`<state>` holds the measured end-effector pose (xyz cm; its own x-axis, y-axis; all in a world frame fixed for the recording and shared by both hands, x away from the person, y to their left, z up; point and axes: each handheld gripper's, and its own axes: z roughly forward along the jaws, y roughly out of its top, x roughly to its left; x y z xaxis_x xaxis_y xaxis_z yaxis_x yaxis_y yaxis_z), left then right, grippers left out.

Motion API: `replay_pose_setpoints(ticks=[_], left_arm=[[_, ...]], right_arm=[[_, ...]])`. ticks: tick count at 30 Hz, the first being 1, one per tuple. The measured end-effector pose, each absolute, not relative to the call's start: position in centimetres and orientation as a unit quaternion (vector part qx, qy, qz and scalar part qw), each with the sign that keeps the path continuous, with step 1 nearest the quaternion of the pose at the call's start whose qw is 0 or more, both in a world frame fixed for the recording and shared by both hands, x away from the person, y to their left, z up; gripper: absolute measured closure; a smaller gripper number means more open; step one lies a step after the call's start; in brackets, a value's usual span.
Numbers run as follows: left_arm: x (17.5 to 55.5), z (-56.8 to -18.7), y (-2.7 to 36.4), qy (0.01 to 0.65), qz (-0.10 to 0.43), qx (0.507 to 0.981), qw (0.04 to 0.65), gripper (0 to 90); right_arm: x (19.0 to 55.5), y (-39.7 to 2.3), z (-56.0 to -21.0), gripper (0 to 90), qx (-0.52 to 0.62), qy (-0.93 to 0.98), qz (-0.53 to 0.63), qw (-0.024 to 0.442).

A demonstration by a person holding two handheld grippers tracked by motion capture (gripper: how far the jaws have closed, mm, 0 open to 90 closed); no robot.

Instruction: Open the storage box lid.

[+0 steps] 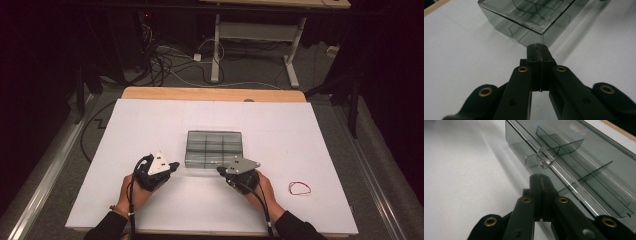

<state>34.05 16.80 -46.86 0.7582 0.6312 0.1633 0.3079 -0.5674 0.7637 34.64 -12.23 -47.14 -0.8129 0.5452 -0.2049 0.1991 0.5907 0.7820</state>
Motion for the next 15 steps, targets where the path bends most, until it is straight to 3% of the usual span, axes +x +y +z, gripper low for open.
replay_pose_setpoints(ticks=[15], left_arm=[[35.0,-47.1,15.5,0.274,0.227,0.86,0.366,87.5]], right_arm=[[35.0,-11.5,-47.0,90.0,0.203,0.858,0.414,0.227]])
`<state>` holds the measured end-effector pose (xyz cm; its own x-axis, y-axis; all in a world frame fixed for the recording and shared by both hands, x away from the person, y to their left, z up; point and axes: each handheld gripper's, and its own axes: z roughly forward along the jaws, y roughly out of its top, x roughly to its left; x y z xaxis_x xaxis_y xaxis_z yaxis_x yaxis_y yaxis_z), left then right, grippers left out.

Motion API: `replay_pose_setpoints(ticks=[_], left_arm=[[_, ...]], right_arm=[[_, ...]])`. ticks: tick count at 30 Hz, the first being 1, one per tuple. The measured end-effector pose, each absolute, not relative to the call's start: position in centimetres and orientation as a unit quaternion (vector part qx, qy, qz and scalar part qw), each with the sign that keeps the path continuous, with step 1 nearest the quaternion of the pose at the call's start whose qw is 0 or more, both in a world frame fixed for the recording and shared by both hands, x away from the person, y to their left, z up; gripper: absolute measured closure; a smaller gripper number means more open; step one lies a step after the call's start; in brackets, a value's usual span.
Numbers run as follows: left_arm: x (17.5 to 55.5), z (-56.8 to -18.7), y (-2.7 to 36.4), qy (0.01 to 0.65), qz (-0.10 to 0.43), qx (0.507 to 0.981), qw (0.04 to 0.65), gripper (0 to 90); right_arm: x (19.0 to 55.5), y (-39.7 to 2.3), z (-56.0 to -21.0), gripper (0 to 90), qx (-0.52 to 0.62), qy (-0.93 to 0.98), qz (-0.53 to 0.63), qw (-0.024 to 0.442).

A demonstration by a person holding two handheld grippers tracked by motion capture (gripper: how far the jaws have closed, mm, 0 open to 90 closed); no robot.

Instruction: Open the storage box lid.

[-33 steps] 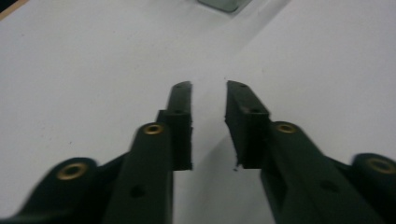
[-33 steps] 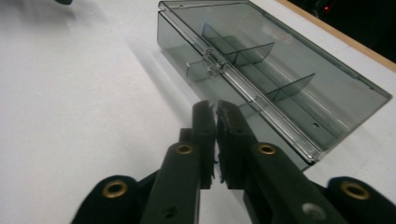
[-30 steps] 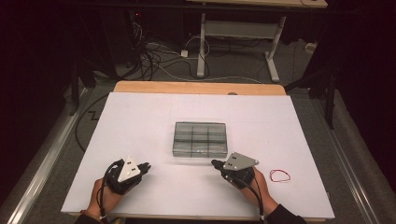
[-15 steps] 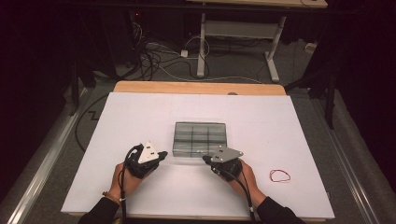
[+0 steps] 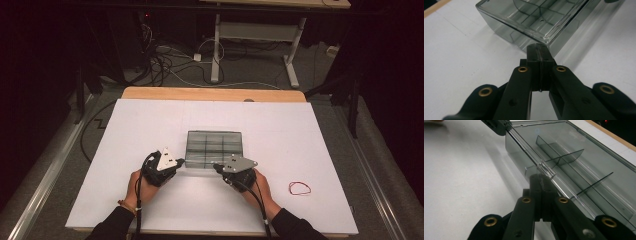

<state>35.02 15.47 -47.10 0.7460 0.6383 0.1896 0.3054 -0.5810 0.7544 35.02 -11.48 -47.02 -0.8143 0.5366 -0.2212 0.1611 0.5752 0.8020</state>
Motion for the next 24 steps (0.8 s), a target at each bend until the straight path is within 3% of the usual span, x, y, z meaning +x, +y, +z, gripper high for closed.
replay_pose_setpoints(ticks=[24], left_arm=[[35.17,-47.13,15.47,0.276,0.227,0.857,0.371,87.5]], right_arm=[[35.45,-11.6,-47.47,90.0,0.203,0.866,0.397,0.225]])
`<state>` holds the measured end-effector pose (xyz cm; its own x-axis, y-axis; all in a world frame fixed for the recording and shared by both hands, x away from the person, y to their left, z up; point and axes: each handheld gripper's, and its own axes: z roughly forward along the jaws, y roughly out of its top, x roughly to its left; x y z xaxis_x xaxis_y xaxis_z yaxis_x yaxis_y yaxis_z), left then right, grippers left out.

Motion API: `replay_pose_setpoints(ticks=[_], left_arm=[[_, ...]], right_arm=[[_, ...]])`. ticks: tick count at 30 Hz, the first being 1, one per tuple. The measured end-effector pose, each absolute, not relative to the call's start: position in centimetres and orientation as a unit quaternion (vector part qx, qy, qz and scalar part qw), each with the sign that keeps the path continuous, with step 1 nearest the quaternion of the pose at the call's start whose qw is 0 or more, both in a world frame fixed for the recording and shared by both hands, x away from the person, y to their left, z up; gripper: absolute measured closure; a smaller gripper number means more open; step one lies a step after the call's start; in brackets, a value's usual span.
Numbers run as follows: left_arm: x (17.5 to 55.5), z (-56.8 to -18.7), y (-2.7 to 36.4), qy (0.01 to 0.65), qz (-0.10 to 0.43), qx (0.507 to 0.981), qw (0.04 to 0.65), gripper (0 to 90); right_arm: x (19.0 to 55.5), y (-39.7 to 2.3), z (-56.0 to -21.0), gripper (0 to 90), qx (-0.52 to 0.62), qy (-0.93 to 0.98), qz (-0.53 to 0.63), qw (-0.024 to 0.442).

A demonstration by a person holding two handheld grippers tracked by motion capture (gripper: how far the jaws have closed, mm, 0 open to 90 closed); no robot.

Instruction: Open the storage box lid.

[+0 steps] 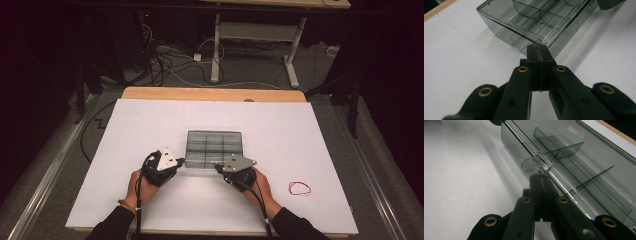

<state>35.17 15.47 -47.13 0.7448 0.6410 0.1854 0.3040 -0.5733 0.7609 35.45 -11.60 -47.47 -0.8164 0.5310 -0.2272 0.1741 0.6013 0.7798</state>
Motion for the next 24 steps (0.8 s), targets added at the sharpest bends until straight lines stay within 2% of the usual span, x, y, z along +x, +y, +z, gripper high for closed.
replay_pose_setpoints(ticks=[24], left_arm=[[35.57,-47.11,15.34,0.276,0.232,0.852,0.381,87.3]], right_arm=[[35.44,-11.98,-47.23,90.0,0.201,0.864,0.401,0.232]])
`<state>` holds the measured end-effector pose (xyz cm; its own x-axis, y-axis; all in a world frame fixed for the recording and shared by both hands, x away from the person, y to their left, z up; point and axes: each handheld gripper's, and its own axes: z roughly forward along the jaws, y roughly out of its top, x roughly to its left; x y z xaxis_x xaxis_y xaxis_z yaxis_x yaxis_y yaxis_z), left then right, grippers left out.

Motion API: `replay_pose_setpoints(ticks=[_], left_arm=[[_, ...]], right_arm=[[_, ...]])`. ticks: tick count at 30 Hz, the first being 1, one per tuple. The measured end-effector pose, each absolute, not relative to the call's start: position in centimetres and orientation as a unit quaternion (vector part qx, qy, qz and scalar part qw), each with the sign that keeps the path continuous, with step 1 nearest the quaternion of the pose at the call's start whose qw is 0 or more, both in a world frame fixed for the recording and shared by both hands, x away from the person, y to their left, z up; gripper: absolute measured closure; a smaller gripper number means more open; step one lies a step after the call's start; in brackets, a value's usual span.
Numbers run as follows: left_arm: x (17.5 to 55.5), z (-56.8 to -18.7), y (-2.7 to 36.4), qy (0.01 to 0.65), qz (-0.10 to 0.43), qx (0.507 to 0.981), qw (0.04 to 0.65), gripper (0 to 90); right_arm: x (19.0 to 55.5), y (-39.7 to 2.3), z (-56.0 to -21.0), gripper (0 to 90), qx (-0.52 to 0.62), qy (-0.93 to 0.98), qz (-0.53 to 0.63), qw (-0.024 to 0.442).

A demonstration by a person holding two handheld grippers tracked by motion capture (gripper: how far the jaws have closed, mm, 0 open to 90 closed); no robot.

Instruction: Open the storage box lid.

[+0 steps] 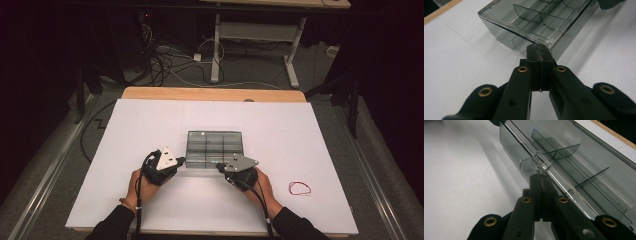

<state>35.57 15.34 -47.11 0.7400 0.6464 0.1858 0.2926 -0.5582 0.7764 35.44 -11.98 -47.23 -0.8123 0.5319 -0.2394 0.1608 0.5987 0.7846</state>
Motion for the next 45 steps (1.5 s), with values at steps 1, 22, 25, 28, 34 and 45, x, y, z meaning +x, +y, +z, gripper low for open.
replay_pose_setpoints(ticks=[1,22,25,28,34,45], left_arm=[[35.7,-47.1,15.3,0.274,0.226,0.852,0.385,87.3],[36.4,-46.5,14.9,0.287,0.251,0.837,0.393,80.8],[36.4,-46.3,15.0,0.285,0.259,0.837,0.389,80.8],[36.5,-46.2,15.1,0.288,0.262,0.834,0.391,80.8],[36.5,-46.1,15.1,0.289,0.265,0.83,0.396,79.5],[37.1,-46.2,14.7,0.287,0.266,0.831,0.395,79.3]], right_arm=[[35.4,-11.9,-47.2,90.0,0.201,0.863,0.4,0.233],[34.6,-12.9,-45.6,84.2,0.191,0.843,0.425,0.268],[34.1,-13.6,-44.7,76.2,0.188,0.835,0.432,0.284],[33.6,-14.5,-43.7,66.2,0.186,0.823,0.438,0.312],[34.1,-16.5,-43.3,47.6,0.208,0.812,0.424,0.343],[35.5,-17.9,-44.6,56.4,0.232,0.821,0.374,0.363]])
